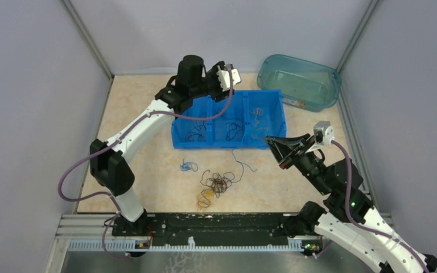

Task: Untangle the cables

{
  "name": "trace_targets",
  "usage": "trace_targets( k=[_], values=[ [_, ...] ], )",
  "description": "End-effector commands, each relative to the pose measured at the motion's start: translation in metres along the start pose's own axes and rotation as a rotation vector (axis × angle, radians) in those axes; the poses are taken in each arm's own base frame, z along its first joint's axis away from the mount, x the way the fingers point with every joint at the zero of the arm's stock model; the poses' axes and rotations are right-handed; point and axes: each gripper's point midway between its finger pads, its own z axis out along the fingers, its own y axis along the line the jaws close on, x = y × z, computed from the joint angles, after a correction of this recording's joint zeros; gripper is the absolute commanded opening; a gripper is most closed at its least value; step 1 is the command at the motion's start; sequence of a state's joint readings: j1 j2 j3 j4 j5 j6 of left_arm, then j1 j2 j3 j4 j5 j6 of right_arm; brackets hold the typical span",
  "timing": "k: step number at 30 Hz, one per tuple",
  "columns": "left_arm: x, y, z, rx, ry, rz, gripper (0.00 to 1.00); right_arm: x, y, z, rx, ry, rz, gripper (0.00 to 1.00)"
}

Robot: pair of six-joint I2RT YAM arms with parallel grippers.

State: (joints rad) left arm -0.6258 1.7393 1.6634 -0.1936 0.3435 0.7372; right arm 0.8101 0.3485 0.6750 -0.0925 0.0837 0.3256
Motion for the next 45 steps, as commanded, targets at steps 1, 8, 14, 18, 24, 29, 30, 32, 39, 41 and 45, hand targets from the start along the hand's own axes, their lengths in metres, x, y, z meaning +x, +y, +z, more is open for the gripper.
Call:
trace_targets(
  k=[1, 8, 14, 18, 24, 29, 30, 32, 39, 41, 45],
  values=[
    [0.003, 0.004, -0.002, 0.023, 0.012, -0.034, 0.67, -0.029, 0.01, 0.0, -0.022, -0.07, 0.02, 0.0],
    [-0.034, -0.023, -0.062, 0.258, -0.127, -0.153, 0.77, -0.002, -0.001, 0.013, 0.025, 0.03, 0.001, 0.0],
    [-0.083, -0.087, -0.133, 0.542, -0.228, -0.202, 0.86, 0.008, 0.008, 0.024, -0.028, 0.054, 0.01, 0.0],
    [-0.097, -0.142, -0.153, 0.647, -0.268, -0.212, 0.92, 0.013, 0.024, 0.032, -0.111, 0.079, 0.034, 0.0],
    [-0.091, -0.177, -0.146, 0.676, -0.243, -0.252, 0.91, 0.014, 0.042, 0.042, -0.2, 0.085, 0.072, 0.0],
    [-0.076, -0.167, -0.123, 0.549, -0.176, -0.206, 0.87, 0.016, 0.054, 0.045, -0.266, 0.099, 0.086, 0.0],
    [-0.074, -0.163, -0.119, 0.515, -0.163, -0.203, 0.86, 0.018, 0.055, 0.046, -0.272, 0.105, 0.086, 0.0],
    [-0.073, -0.158, -0.116, 0.488, -0.157, -0.201, 0.85, 0.019, 0.056, 0.047, -0.276, 0.11, 0.088, 0.0],
    [-0.087, -0.175, -0.128, 0.619, -0.195, -0.259, 0.07, 0.018, 0.058, 0.052, -0.281, 0.101, 0.103, 0.16],
    [-0.091, -0.174, -0.131, 0.616, -0.199, -0.271, 0.0, 0.017, 0.057, 0.053, -0.279, 0.097, 0.106, 0.3],
    [-0.098, -0.167, -0.135, 0.592, -0.202, -0.277, 0.0, 0.017, 0.04, 0.051, -0.187, 0.082, 0.099, 0.73]
  ],
)
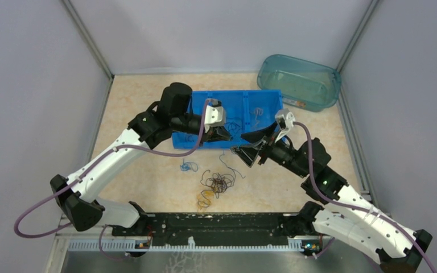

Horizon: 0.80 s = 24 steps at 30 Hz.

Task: Untangle the cables

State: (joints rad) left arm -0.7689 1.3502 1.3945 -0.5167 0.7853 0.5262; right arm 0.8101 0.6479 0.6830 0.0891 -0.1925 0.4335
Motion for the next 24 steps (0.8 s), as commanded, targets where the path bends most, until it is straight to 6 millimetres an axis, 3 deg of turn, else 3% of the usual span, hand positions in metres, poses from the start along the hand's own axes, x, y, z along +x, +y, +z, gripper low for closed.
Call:
trace_targets(
  k=[1, 5, 9, 12, 17, 24],
  values=[
    [-0.025, -0.004, -0.009, 0.0, -0.039, 0.012, 0.0, -0.038, -0.002, -0.009, 0.055, -0.13, -0.034, 0.8],
    [-0.031, 0.003, -0.018, -0.056, -0.022, 0.047, 0.0, -0.03, -0.019, -0.031, 0.153, -0.14, -0.045, 0.94],
    [-0.04, 0.011, -0.029, -0.117, -0.009, 0.115, 0.0, 0.007, -0.022, -0.042, 0.118, -0.071, -0.028, 0.97],
    [-0.044, 0.027, -0.038, -0.209, 0.012, 0.186, 0.0, 0.037, -0.01, -0.045, 0.007, -0.006, -0.009, 0.97],
    [-0.056, 0.035, -0.047, -0.257, 0.01, 0.222, 0.0, 0.07, -0.011, -0.039, -0.052, 0.05, 0.012, 0.94],
    [-0.06, 0.031, -0.052, -0.263, 0.0, 0.205, 0.0, 0.105, -0.022, -0.012, -0.093, 0.084, 0.05, 0.88]
  ],
)
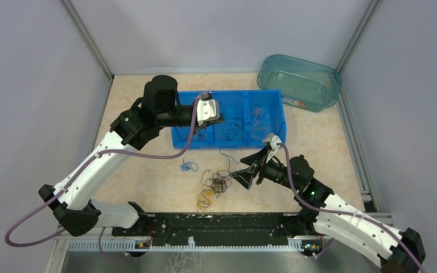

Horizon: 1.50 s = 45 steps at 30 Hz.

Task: Untangle the cables

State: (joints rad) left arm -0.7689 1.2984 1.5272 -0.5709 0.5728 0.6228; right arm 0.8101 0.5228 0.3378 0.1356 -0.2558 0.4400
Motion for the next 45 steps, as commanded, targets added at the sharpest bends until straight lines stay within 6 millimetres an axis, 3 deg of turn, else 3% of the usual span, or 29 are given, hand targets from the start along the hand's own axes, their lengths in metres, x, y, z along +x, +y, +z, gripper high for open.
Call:
trace_targets(
  k=[1, 8, 14, 16, 24, 29, 31, 34, 38, 45],
  values=[
    [-0.018, 0.003, -0.014, -0.033, -0.024, 0.023, 0.0, -0.014, 0.011, 0.021, -0.107, -0.105, 0.002, 0.86],
    [-0.023, 0.004, -0.018, -0.04, -0.024, 0.016, 0.0, -0.005, 0.008, 0.052, -0.128, -0.102, 0.007, 0.55],
    [-0.03, 0.012, -0.02, -0.07, -0.027, 0.025, 0.0, 0.006, -0.005, 0.06, -0.063, -0.114, 0.018, 0.06],
    [-0.034, 0.023, -0.023, -0.112, -0.024, 0.053, 0.0, 0.019, -0.014, 0.056, -0.026, -0.098, 0.037, 0.0],
    [-0.058, 0.107, -0.038, -0.498, -0.025, 0.233, 0.0, 0.054, -0.048, 0.031, 0.154, -0.057, 0.079, 0.0],
    [-0.066, 0.127, -0.034, -0.571, -0.058, 0.247, 0.0, 0.066, -0.063, 0.019, 0.242, -0.033, 0.105, 0.03],
    [-0.064, 0.118, -0.021, -0.504, -0.08, 0.219, 0.0, 0.062, -0.063, 0.017, 0.251, -0.038, 0.108, 0.2],
    [-0.047, 0.107, 0.001, -0.429, -0.08, 0.137, 0.0, 0.049, -0.06, 0.014, 0.263, -0.051, 0.088, 0.4],
    [-0.005, 0.107, 0.025, -0.432, -0.006, 0.066, 0.0, 0.018, -0.056, 0.004, 0.308, -0.093, 0.078, 0.68],
    [0.066, 0.112, 0.051, -0.482, 0.141, 0.042, 0.0, -0.038, -0.055, -0.031, 0.408, -0.25, 0.062, 0.75]
  ],
)
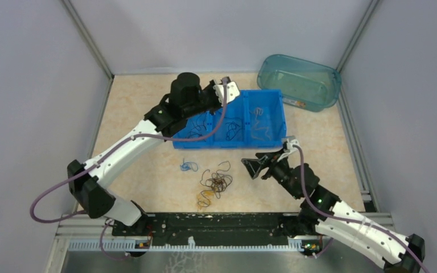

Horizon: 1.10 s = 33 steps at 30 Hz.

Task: Untangle the cables

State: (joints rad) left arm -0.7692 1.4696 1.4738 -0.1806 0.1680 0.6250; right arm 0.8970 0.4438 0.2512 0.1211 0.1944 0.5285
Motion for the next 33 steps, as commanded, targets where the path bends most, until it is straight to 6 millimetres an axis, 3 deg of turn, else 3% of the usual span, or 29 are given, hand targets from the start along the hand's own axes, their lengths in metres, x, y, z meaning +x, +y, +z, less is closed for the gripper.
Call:
trace_targets(
  k=[1, 7, 12, 14, 19, 21, 22, 24, 25, 29, 33],
  values=[
    [0.033, -0.002, 0.019, -0.049, 0.073, -0.013, 0.0, -0.051, -0.003, -0.017, 0.084, -0.133, -0.008, 0.75],
    [0.094, -0.013, 0.04, -0.056, 0.228, -0.003, 0.0, -0.089, -0.005, -0.031, 0.146, -0.221, -0.017, 0.75],
    [0.138, -0.014, 0.058, -0.052, 0.33, 0.032, 0.04, -0.098, -0.003, -0.033, 0.155, -0.23, -0.039, 0.76],
    [0.149, -0.008, 0.064, -0.06, 0.348, 0.031, 0.09, -0.101, -0.001, -0.035, 0.153, -0.235, -0.039, 0.76],
    [0.18, 0.007, 0.075, -0.089, 0.42, 0.064, 0.1, -0.105, -0.001, -0.037, 0.157, -0.236, -0.042, 0.76],
    [0.187, 0.005, 0.077, -0.071, 0.432, 0.048, 0.18, -0.105, -0.001, -0.037, 0.158, -0.236, -0.043, 0.76],
    [0.189, 0.001, 0.078, -0.053, 0.437, 0.043, 0.32, -0.106, -0.001, -0.038, 0.158, -0.237, -0.045, 0.76],
    [0.189, -0.004, 0.079, -0.024, 0.445, 0.019, 0.78, -0.106, 0.0, -0.037, 0.154, -0.233, -0.052, 0.77],
    [0.186, -0.005, 0.078, -0.011, 0.446, 0.006, 0.89, -0.106, 0.001, -0.036, 0.149, -0.231, -0.057, 0.77],
    [0.15, 0.012, 0.07, -0.002, 0.392, -0.043, 0.99, -0.1, 0.005, -0.029, 0.134, -0.194, -0.104, 0.78],
    [0.103, 0.036, 0.041, 0.041, 0.309, -0.096, 1.0, -0.095, 0.02, -0.017, 0.054, -0.16, -0.146, 0.78]
  ],
)
